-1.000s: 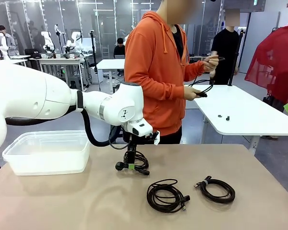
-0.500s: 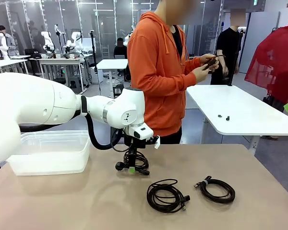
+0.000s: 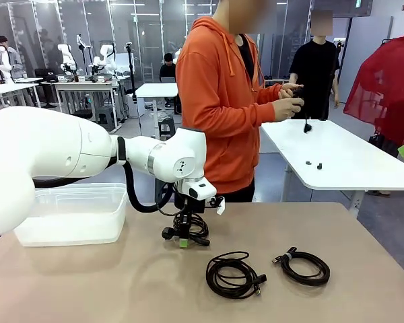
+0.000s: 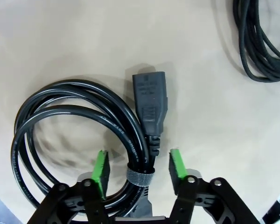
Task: Organize and store the cables.
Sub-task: Place the Power Cable into the Organizing box.
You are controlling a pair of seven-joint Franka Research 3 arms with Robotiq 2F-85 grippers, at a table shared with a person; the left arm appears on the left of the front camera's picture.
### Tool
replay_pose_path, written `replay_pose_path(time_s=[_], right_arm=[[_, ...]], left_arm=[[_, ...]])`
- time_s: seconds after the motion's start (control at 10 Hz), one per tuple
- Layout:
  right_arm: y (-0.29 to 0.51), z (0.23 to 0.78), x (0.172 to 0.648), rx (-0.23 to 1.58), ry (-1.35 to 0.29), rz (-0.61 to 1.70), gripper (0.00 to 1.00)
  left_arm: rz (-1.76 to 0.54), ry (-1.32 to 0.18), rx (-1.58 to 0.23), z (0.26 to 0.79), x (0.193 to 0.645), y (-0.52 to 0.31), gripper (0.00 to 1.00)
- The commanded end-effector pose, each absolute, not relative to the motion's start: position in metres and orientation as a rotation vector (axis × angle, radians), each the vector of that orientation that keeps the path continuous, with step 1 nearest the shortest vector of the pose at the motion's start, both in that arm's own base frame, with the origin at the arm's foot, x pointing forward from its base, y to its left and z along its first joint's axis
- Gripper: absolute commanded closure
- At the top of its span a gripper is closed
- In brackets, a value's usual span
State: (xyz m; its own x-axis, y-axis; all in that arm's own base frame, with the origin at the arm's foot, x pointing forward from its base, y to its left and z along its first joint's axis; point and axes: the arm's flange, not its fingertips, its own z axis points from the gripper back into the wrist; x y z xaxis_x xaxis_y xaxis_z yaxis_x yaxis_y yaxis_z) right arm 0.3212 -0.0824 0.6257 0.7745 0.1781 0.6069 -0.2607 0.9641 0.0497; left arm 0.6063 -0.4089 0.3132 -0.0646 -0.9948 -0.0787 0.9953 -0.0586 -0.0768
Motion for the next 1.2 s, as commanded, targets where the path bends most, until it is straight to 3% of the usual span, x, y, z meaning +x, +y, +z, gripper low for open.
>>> replay_pose_path(time_s=[0.0, 0.5, 0.6, 1.1], right_arm=[[-0.082, 0.626, 0.321, 0.136, -0.647, 0.241, 0.00], [-0.082, 0.626, 0.321, 0.136, -0.647, 0.241, 0.00], [-0.082, 0.626, 0.321, 0.136, -0.647, 0.241, 0.00], [-0.082, 0.626, 0.321, 0.136, -0.647, 0.241, 0.00]], left_arm=[[-1.643, 0.150, 0.025, 0.319, 0.614, -0.412, 1.00], [-1.624, 0.132, 0.021, 0.324, 0.609, -0.407, 1.00], [-1.634, 0.122, -0.009, 0.330, 0.610, -0.406, 0.85], [-1.616, 0.064, -0.059, 0.410, 0.595, -0.399, 0.85]])
